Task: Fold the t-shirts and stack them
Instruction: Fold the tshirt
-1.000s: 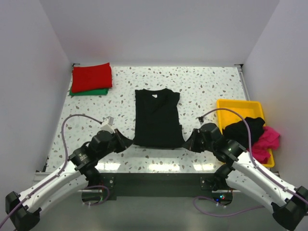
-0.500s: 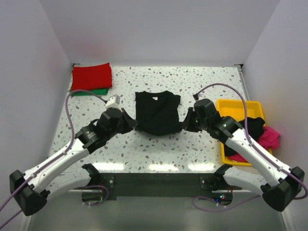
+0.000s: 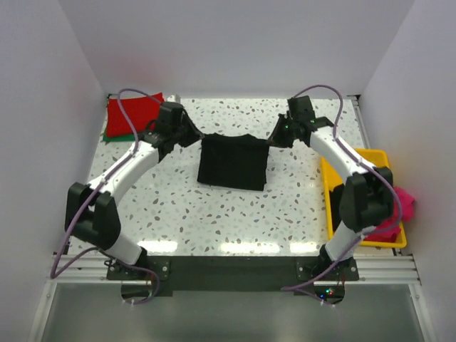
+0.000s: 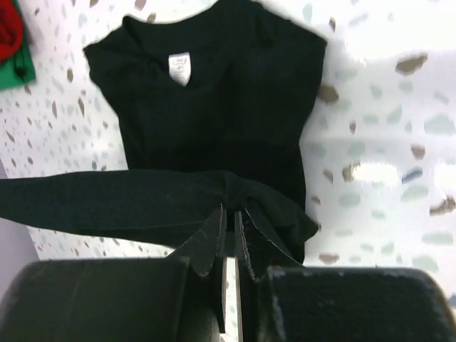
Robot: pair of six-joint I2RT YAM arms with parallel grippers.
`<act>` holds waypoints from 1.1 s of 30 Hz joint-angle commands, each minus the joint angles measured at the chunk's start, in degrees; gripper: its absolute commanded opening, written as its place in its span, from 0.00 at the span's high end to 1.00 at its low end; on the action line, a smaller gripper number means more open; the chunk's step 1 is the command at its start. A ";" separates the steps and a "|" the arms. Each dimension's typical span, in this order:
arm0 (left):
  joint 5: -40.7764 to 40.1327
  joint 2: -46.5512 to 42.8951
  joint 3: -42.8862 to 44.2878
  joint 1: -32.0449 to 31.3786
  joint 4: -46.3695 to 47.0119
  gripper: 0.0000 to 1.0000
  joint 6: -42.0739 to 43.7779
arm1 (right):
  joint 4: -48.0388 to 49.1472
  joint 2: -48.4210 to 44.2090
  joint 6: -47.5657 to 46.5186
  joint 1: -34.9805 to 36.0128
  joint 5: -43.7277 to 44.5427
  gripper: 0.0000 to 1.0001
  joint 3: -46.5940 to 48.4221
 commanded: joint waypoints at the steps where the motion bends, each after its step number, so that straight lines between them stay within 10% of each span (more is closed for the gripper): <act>1: 3.89 7.97 6.56 5.08 7.62 1.00 2.13 | 2.57 11.09 -0.70 -2.90 -5.57 1.00 13.86; 9: 18.20 29.49 18.07 12.13 20.90 1.00 3.97 | 0.54 35.56 1.14 -7.82 -10.23 1.00 35.42; 12: 21.56 36.54 25.45 13.71 21.19 0.81 5.55 | 0.55 40.83 2.03 -9.41 -11.55 0.97 41.04; 18: 21.13 33.60 22.94 16.79 23.63 0.51 5.47 | -6.92 44.72 -2.27 -11.08 -9.71 0.38 54.15; 33: 17.97 25.50 6.05 13.63 25.49 0.36 6.43 | -1.82 28.89 -10.01 -2.65 6.99 0.29 26.74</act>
